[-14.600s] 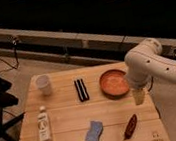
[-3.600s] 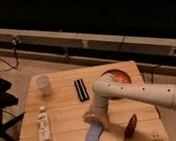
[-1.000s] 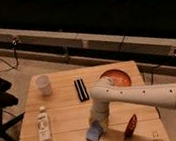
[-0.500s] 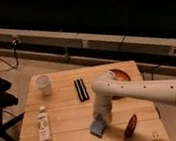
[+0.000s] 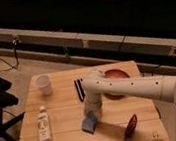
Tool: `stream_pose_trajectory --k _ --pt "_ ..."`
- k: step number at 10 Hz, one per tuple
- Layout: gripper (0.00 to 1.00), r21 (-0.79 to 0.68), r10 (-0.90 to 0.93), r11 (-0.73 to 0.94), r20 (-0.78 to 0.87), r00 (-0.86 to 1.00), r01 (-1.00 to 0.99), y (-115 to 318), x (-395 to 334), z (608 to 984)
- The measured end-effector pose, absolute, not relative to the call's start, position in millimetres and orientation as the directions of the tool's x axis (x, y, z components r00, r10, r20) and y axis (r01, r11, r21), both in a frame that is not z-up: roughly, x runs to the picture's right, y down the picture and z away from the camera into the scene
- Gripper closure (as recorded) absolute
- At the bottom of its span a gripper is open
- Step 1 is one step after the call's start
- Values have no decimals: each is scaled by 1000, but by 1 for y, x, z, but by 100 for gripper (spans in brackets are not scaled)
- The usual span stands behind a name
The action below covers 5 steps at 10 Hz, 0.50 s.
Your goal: Wipe the white sponge on the table
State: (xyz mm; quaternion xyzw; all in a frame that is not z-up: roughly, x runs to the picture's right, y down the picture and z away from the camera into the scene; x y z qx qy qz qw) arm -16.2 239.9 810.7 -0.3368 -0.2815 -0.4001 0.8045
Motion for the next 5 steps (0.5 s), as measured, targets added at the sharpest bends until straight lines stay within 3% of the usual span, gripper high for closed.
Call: stream_pose_trajectory --k 5 --pt "100 -323 -363 506 762 537 800 284 -20 788"
